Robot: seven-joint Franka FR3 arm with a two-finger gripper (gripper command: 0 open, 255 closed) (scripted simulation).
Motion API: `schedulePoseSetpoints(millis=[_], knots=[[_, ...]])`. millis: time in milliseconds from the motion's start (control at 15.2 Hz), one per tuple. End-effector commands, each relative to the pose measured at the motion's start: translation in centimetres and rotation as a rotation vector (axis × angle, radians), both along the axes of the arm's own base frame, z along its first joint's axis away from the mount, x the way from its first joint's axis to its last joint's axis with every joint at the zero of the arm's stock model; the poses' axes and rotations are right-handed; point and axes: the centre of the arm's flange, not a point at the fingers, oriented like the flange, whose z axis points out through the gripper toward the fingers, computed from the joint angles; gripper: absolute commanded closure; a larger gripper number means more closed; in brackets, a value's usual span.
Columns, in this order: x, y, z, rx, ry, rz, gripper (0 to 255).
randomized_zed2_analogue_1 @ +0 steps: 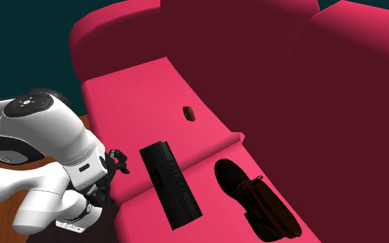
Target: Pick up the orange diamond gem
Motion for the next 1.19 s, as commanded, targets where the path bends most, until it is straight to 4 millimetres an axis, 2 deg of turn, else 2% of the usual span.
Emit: schedulePoseSetpoints(millis=[0, 528, 1122], knots=[[0.0, 0.0, 0.0, 0.0, 0.0, 0.0, 0], [2.8, 11.1, -1.0, -0.035, -0.038, -0.169, 0], [8.1, 22.7, -2.4, -0.074, -0.081, -0.359, 0]])
